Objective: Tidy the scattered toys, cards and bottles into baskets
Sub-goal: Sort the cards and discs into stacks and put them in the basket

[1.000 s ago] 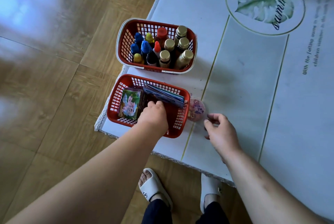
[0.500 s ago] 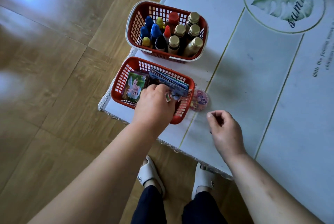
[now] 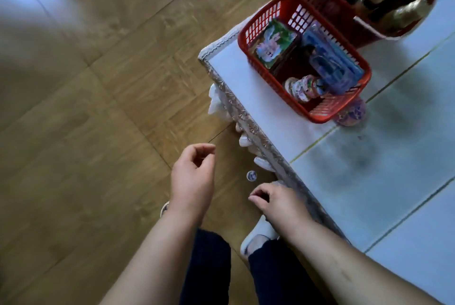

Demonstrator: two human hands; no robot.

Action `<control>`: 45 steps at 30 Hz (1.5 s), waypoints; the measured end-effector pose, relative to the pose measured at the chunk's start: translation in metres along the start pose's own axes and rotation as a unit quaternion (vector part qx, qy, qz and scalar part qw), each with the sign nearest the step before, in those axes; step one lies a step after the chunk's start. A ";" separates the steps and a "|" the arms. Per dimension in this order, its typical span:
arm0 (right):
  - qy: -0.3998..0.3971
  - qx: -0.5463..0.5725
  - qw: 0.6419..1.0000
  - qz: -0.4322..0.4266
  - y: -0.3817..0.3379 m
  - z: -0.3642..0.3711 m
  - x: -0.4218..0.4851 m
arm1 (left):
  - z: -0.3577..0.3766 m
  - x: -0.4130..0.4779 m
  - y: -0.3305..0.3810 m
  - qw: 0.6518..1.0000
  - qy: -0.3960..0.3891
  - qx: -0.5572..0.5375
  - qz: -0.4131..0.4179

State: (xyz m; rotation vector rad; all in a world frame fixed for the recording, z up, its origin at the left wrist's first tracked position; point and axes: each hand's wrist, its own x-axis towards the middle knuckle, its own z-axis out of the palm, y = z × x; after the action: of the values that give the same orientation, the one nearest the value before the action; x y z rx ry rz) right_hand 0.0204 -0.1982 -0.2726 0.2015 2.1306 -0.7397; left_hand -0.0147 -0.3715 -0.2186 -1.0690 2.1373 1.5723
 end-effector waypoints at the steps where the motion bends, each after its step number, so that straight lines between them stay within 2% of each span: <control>1: -0.022 -0.002 0.999 0.039 0.007 0.021 0.013 | -0.002 0.007 -0.021 0.999 0.004 -0.014 -0.028; 5: -0.022 0.058 0.986 0.153 0.045 0.094 0.074 | 0.003 0.049 -0.099 0.994 -0.010 -0.045 -0.102; 7: 0.010 0.099 0.975 0.198 0.057 0.101 0.091 | 0.007 0.061 -0.111 0.990 -0.015 -0.070 -0.123; 11: 0.072 0.146 0.950 0.268 0.097 0.162 0.167 | 0.017 0.108 -0.185 0.975 -0.012 -0.116 -0.187; 18: 0.159 0.009 0.952 0.262 0.150 0.211 0.267 | 0.051 0.165 -0.283 0.968 -0.023 -0.119 -0.218; 24: 0.192 0.008 0.946 0.260 0.174 0.227 0.286 | 0.064 0.178 -0.312 0.965 -0.030 -0.120 -0.232; 29: 0.166 0.044 0.958 0.231 0.155 0.214 0.266 | 0.055 0.171 -0.285 0.968 -0.030 -0.118 -0.221; 35: 0.152 0.189 0.960 0.143 0.087 0.191 0.209 | 0.035 0.143 -0.209 0.976 -0.035 -0.120 -0.181; 42: 0.109 0.219 0.970 0.012 -0.013 0.094 0.090 | 0.005 0.082 -0.080 0.979 -0.047 -0.147 -0.131; 45: 0.137 0.240 0.961 -0.005 -0.044 0.028 0.038 | -0.005 0.053 -0.012 0.983 -0.047 -0.151 -0.095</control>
State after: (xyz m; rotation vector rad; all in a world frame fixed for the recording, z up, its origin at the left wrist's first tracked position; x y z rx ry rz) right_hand -0.0019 -0.2545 -0.2955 0.5819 2.1718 -1.2934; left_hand -0.0421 -0.3984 -0.2580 -1.2226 1.7148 1.8500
